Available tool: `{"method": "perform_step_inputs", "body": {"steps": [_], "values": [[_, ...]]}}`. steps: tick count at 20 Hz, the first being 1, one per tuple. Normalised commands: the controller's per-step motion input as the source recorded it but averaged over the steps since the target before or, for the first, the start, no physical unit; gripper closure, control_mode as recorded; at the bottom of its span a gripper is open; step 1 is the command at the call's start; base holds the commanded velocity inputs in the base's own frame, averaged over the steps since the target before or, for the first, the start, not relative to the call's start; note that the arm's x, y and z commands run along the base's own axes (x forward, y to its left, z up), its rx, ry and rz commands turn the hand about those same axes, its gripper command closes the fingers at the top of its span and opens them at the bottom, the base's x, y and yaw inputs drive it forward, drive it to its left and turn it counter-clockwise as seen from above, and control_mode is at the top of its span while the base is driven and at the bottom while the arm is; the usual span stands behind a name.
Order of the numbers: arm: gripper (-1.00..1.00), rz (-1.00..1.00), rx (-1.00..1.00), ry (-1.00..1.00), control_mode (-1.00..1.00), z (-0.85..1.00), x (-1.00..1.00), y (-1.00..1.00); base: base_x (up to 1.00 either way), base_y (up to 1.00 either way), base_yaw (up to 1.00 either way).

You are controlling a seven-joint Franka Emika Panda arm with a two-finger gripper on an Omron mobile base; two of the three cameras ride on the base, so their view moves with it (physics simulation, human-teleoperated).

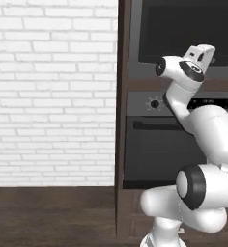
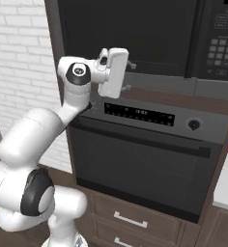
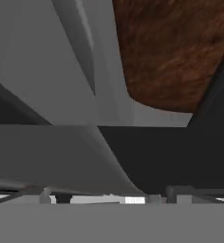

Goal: Pick the mushroom from the sink and place it in the bowl. Then pick the bowl and place it in the microwave. Then close the microwave door and press the start button.

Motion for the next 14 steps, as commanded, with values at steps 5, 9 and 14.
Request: {"method": "perform_step_inputs", "body": {"steps": [5,9,14], "values": [[-1.00,0.19,0.05,0.00,-1.00,-0.02,0.47,-0.33,0.00,0.00,0.00],[-1.00,0.30,0.21,-0.16,-1.00,0.00,-0.79,-0.52,0.00,0.00,0.00],[-1.00,0.36,0.28,-0.33,-1.00,0.04,-1.00,-0.87,0.00,0.00,0.00]]}}
